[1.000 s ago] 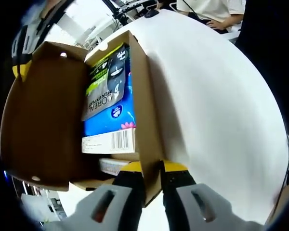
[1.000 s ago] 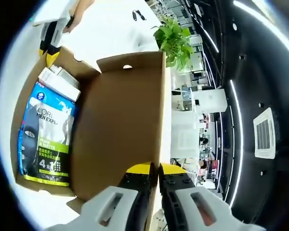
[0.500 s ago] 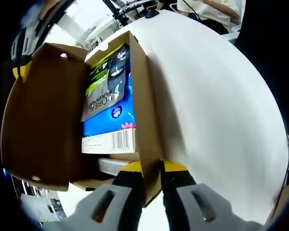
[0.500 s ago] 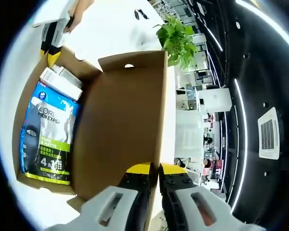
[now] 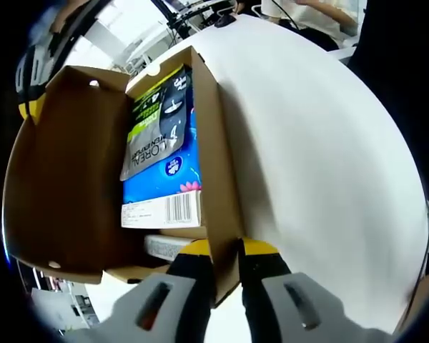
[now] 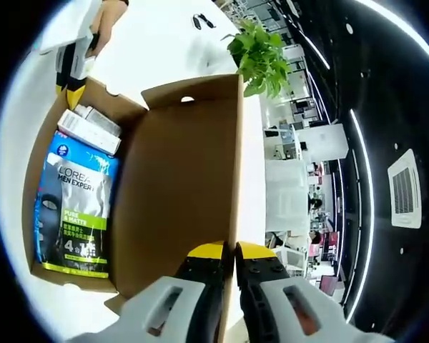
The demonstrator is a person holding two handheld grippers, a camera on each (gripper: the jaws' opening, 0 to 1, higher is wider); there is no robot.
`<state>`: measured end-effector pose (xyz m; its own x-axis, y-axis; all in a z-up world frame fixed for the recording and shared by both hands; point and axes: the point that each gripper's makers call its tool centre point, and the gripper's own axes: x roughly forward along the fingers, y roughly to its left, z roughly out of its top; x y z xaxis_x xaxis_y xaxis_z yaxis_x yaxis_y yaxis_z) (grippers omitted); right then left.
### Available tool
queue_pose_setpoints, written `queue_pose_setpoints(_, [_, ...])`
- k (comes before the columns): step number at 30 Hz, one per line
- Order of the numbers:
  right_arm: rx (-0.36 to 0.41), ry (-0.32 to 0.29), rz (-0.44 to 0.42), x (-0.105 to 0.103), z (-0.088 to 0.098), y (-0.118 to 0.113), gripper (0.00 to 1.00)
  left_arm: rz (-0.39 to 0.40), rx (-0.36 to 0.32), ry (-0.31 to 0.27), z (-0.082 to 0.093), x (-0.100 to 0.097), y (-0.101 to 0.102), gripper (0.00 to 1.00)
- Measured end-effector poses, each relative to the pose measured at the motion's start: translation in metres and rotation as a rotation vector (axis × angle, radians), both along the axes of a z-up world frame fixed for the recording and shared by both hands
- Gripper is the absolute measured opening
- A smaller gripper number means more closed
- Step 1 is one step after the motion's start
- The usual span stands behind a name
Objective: Operate the shoe box by opening the lid, removing the specified soft item, and placing it in the target area until the item is outside and the box remains undamaged.
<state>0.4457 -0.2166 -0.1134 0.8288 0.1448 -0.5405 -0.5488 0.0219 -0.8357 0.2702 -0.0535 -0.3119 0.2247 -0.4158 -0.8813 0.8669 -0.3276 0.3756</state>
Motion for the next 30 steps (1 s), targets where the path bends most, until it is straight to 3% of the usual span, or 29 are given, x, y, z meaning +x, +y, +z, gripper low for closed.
queue_pose_setpoints(30, [-0.035, 0.057, -0.034, 0.016, -0.008, -0.004, 0.03, 0.000, 0.010, -0.010, -0.001, -0.009, -0.002, 0.11])
